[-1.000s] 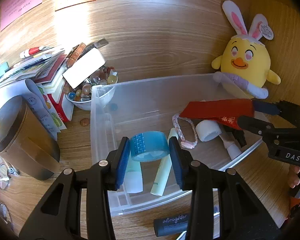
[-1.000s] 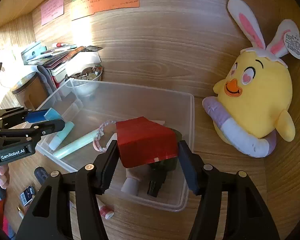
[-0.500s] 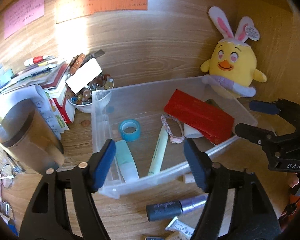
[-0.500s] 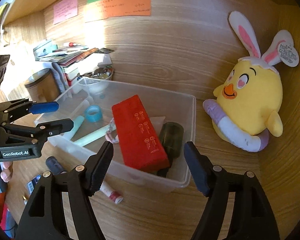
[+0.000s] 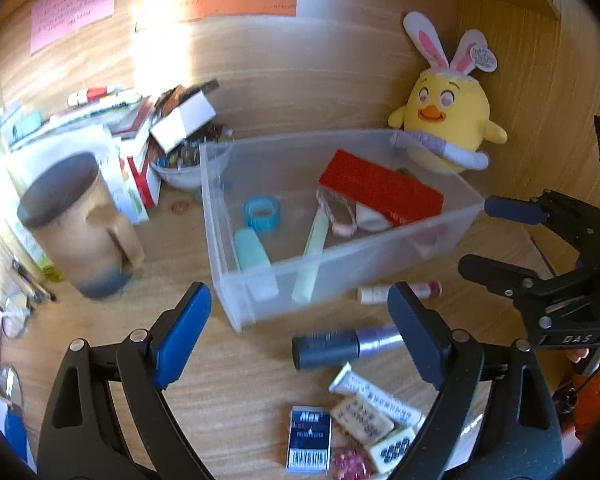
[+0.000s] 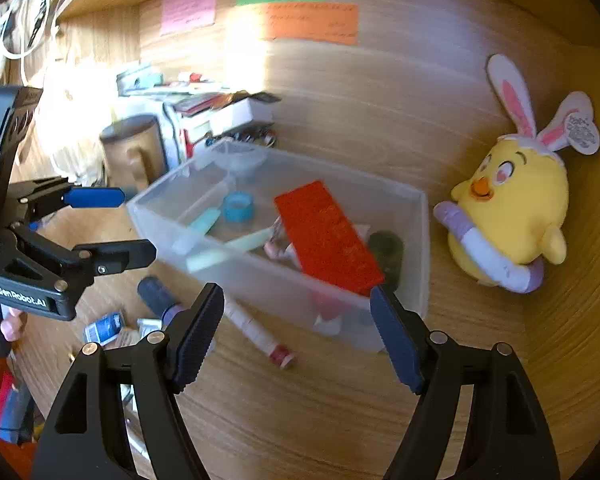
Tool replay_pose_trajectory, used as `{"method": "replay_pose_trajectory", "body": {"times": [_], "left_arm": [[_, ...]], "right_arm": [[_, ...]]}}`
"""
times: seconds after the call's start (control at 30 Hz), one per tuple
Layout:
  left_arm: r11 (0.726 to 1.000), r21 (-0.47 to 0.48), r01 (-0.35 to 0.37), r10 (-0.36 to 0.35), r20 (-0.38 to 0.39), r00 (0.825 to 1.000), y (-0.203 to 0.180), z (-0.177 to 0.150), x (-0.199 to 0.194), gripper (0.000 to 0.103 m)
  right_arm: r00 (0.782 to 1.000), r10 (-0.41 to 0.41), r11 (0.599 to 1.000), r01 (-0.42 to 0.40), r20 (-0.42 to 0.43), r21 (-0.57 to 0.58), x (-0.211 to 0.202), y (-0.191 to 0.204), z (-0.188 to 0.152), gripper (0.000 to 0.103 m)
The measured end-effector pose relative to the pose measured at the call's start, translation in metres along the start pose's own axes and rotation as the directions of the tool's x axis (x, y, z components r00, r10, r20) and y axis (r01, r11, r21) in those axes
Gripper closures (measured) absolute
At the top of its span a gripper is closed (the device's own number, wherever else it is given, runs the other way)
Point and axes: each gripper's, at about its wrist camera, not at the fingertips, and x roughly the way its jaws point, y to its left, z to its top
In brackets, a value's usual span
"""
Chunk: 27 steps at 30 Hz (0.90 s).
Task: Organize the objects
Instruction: 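Grasp the purple-capped bottle with the left gripper while the right grasps the lip tube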
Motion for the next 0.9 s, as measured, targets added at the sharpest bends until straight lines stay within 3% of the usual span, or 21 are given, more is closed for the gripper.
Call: {"method": "replay_pose_trajectory", "body": {"times": [0.33, 0.63, 0.9], "left_arm": [[0.999, -0.009, 0.042, -0.042, -0.105, 0.994, 0.0, -0.032, 0.014, 0.01], [0.995, 0.002, 0.101, -0.1, -0.177, 0.979, -0.012, -0.037, 0.034, 0.01], [0.993, 0.015, 0.119, -0.112, -0.227, 0.967, -0.025, -0.033, 0.049, 0.01]], "right_arm": [[0.991, 0.062, 0.998, -0.062, -0.119, 0.002, 0.04, 0.012, -0.018, 0.033], [0.967, 0.122, 0.992, -0.122, -0.224, 0.01, 0.077, 0.014, -0.017, 0.07], [0.969, 0.123, 0.992, -0.128, -0.213, -0.011, 0.068, 0.014, -0.021, 0.083]]}}
